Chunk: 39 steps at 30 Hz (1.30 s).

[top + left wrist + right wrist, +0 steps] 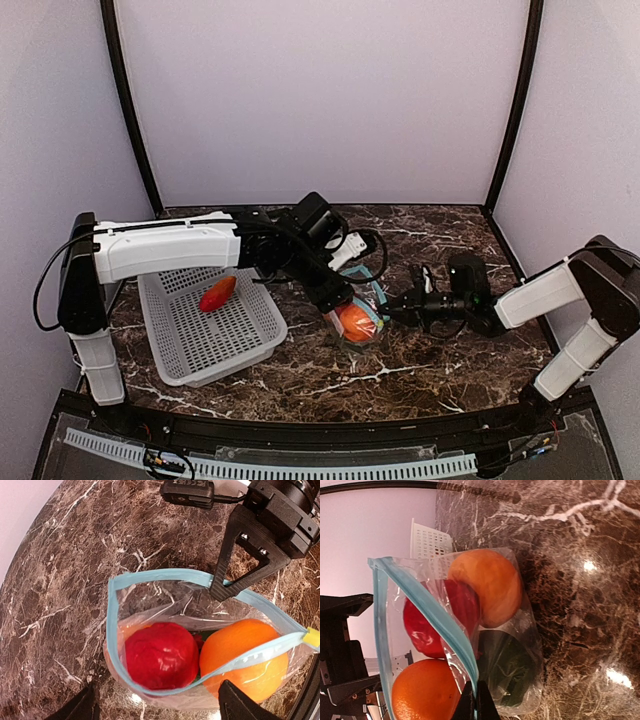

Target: Open the zip-top bag and remove the fake food

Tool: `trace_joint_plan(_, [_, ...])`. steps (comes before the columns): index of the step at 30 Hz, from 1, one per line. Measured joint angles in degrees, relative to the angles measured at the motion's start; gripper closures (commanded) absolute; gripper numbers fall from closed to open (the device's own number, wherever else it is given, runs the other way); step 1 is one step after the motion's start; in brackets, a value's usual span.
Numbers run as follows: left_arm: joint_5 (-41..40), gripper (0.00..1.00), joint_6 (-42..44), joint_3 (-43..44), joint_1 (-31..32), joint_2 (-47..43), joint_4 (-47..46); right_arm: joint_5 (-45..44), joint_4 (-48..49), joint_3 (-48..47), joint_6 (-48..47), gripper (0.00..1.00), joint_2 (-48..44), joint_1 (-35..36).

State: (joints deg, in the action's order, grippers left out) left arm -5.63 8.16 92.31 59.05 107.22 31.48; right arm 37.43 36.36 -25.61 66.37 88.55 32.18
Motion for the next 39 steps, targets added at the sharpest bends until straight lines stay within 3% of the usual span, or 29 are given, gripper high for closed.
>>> trace_joint_plan(14, [2.2,0.19,7.3,18.6,1.8,2.0,11.0,2.7,-2.6,-8.8,-4.8,1.0,-5.3,0.1])
trace_joint_plan(39, [5.7,0.24,13.7,31.1,-1.1,20.3,19.5,2.9,-2.3,-6.8,-4.2,1.0,-4.5,0.1])
